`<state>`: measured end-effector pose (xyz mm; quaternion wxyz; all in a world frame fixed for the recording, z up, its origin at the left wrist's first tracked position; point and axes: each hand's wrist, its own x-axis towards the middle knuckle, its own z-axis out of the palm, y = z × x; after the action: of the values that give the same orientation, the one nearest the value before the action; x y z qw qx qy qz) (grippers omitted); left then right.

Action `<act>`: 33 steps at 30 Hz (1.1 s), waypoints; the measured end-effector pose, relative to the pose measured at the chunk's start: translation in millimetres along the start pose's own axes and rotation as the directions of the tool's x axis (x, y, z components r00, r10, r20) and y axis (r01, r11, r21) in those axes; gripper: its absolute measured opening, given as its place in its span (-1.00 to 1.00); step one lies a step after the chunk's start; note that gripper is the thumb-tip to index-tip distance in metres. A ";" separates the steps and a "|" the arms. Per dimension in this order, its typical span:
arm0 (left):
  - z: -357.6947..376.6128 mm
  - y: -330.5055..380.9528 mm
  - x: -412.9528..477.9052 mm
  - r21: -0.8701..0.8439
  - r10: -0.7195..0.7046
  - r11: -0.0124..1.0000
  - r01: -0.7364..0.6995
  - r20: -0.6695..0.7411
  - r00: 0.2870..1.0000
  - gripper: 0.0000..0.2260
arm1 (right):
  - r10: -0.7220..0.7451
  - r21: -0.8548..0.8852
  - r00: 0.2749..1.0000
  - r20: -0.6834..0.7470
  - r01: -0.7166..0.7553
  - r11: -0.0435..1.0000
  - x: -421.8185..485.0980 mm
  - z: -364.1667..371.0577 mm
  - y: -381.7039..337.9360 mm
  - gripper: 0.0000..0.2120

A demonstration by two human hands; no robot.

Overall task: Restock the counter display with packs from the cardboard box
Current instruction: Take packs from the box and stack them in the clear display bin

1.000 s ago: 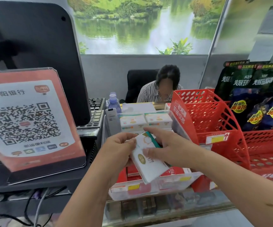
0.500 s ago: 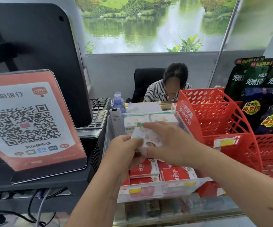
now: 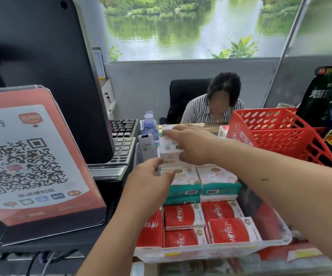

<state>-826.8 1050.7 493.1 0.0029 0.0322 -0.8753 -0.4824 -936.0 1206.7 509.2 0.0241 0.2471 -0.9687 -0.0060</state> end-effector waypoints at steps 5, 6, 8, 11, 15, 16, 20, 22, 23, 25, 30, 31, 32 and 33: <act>0.9 -8.4 -1.6 -0.005 0.004 1.000 -0.004 0.027 1.000 -0.60 | -0.009 0.039 0.993 0.117 0.005 0.999 27.2 11.5 2.7 -0.31; 0.6 -9.8 -2.0 -0.004 0.002 1.000 -0.001 0.029 1.000 -0.61 | -0.001 0.038 0.989 0.149 -0.005 0.999 29.3 16.2 4.4 -0.31; 0.2 -12.7 -2.6 -0.007 0.002 1.000 -0.002 0.026 1.000 -0.61 | 0.039 0.056 0.984 0.171 -0.049 0.997 30.2 23.4 7.3 -0.29; 0.9 -15.1 -4.5 -0.012 0.008 1.000 -0.008 0.026 1.000 -0.61 | 0.054 0.080 0.989 0.136 -0.066 0.995 27.5 27.7 7.0 -0.28; 0.4 -14.8 -8.0 0.008 0.022 1.000 -0.023 0.047 0.999 -0.62 | 0.071 0.102 0.994 0.082 -0.080 0.992 8.1 19.4 0.3 -0.22; -0.2 -14.1 -8.9 0.004 0.031 1.000 -0.031 0.055 0.998 -0.62 | 0.075 0.115 0.996 0.053 -0.081 0.990 -2.1 15.1 -3.7 -0.24; -3.4 -10.3 -14.6 -0.025 0.101 0.995 -0.099 0.087 0.991 -0.63 | 0.160 0.191 0.987 0.027 -0.162 0.968 -61.6 -1.9 -26.7 -0.41; -4.0 -10.6 -18.9 -0.079 0.124 0.990 -0.116 0.104 0.987 -0.65 | 0.192 0.184 0.981 0.029 -0.194 0.963 -94.7 -4.6 -36.1 -0.50; -3.9 -11.8 -21.8 -0.118 0.130 0.986 -0.117 0.114 0.985 -0.66 | 0.204 0.176 0.979 0.013 -0.204 0.963 -111.3 -5.3 -40.4 -0.53; -2.4 -14.6 -29.7 -0.187 0.135 0.977 -0.108 0.143 0.980 -0.68 | 0.238 0.186 0.971 -0.023 -0.230 0.955 -142.2 -3.9 -49.1 -0.59; -2.3 -18.7 -69.7 -0.257 0.152 0.961 -0.101 0.190 0.970 -0.74 | 0.220 0.230 0.971 -0.095 -0.193 0.954 -202.2 3.2 -78.6 -0.65; -4.3 -19.0 -79.2 -0.262 0.152 0.960 -0.100 0.190 0.970 -0.76 | 0.207 0.236 0.972 -0.111 -0.177 0.955 -211.5 4.5 -84.2 -0.65; -5.8 -20.2 -88.4 -0.258 0.156 0.961 -0.105 0.186 0.970 -0.79 | 0.200 0.248 0.972 -0.124 -0.165 0.955 -219.4 6.3 -88.7 -0.65; -6.9 -22.1 -97.4 -0.240 0.161 0.964 -0.115 0.185 0.969 -0.81 | 0.199 0.263 0.971 -0.131 -0.160 0.952 -226.8 7.7 -93.2 -0.66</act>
<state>-728.2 1039.0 480.7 -0.0487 -0.0790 -0.8102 -0.5788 -693.0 1233.6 489.3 0.0689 0.1585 -0.9753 0.1377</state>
